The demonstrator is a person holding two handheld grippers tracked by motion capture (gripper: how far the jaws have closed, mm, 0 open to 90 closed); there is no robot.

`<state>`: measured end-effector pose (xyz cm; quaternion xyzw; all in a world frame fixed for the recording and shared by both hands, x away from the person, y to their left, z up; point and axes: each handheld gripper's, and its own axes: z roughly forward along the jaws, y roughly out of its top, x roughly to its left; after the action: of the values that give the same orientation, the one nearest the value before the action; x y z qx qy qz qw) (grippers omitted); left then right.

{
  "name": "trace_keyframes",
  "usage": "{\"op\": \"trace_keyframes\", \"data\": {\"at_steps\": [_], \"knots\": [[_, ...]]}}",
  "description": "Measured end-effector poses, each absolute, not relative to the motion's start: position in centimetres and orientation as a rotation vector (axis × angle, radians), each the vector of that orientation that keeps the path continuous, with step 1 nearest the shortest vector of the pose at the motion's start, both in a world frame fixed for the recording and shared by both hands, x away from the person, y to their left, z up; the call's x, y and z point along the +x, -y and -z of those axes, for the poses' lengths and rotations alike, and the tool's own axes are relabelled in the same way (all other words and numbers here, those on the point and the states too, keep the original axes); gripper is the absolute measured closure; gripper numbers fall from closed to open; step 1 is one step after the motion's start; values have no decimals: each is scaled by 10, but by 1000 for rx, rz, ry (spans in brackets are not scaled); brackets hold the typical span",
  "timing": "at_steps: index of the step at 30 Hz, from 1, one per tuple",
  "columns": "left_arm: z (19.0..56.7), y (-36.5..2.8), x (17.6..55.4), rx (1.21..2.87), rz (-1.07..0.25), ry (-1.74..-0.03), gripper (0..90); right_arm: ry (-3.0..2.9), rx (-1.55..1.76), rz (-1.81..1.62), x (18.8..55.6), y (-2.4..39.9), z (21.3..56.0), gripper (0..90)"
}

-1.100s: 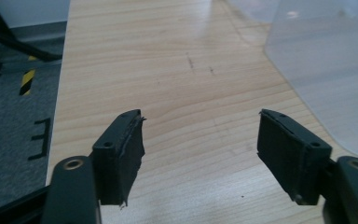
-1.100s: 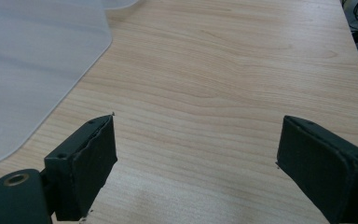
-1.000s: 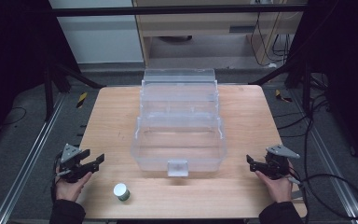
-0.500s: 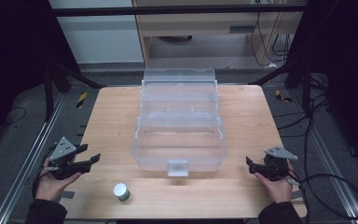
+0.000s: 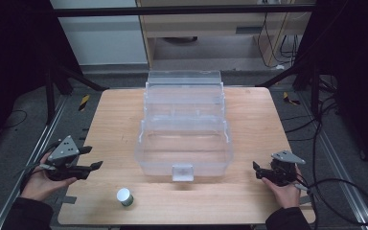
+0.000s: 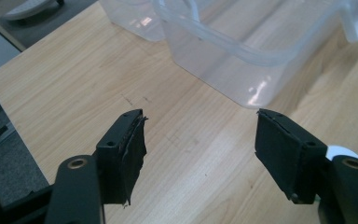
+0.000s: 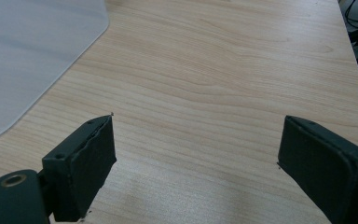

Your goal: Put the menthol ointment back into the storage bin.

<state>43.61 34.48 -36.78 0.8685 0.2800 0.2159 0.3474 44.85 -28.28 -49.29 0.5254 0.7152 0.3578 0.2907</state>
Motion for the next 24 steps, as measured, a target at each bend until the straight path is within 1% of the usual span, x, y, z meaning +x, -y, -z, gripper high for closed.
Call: {"op": "trace_keyframes", "data": {"at_steps": [5,10,24], "knots": [[360,-339,433,2326,-530,-639,317,-1916,1401,-939,449,283,494,112],[355,-334,431,2369,-464,-562,312,-1920,1403,-940,449,283,494,113],[359,-312,428,2526,-330,-363,309,-1934,1401,-924,450,282,495,113]]}}
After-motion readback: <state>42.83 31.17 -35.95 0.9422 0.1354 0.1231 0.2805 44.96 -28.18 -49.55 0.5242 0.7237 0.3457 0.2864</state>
